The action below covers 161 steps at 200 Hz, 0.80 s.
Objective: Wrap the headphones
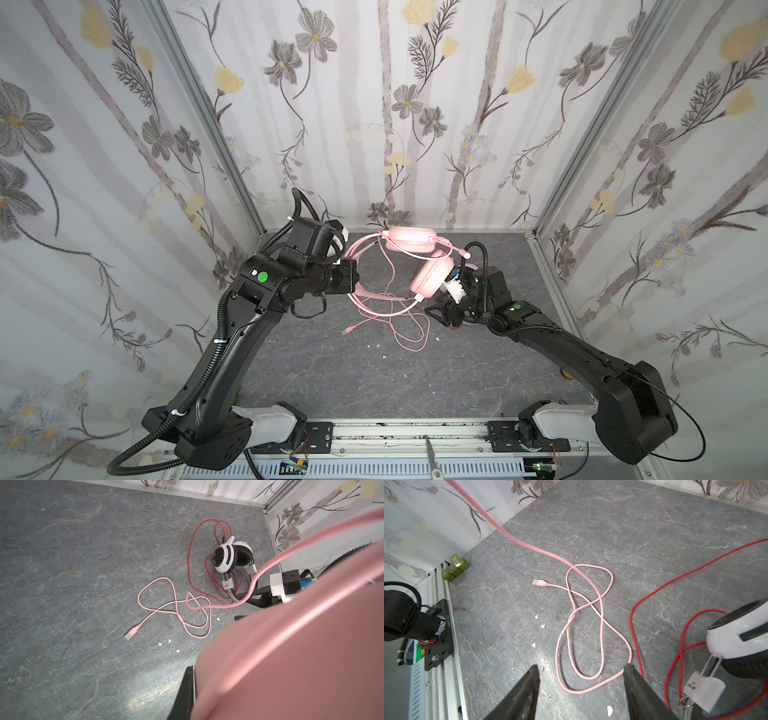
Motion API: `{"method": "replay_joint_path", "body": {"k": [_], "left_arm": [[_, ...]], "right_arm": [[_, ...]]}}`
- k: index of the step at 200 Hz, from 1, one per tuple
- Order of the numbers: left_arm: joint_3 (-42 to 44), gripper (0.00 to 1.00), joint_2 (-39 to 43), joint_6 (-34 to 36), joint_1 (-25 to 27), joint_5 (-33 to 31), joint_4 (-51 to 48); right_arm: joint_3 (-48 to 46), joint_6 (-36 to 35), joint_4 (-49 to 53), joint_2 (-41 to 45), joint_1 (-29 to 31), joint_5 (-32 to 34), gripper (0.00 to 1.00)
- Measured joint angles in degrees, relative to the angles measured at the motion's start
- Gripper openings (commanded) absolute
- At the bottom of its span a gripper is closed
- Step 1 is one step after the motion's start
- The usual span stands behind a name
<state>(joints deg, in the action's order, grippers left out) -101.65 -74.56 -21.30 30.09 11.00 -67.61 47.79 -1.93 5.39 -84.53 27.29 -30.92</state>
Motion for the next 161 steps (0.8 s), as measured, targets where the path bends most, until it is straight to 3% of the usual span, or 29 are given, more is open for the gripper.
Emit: {"method": "replay_joint_path", "body": {"k": [37, 99, 161], "left_arm": [[-3.0, 0.0, -1.0, -0.8, -1.1, 0.6, -2.0], [-4.4, 0.0, -1.4, -1.2, -3.1, 3.3, -3.6], [-4.6, 0.0, -2.3, -1.2, -4.9, 5.8, -3.8]], "right_arm": [[-0.5, 3.6, -6.3, -5.9, 2.5, -0.7, 0.61], [7.2, 6.1, -10.1, -24.3, 3.6, 0.1, 0.53], [9.3, 7.2, -11.3, -30.5, 5.3, 0.0, 0.52]]}}
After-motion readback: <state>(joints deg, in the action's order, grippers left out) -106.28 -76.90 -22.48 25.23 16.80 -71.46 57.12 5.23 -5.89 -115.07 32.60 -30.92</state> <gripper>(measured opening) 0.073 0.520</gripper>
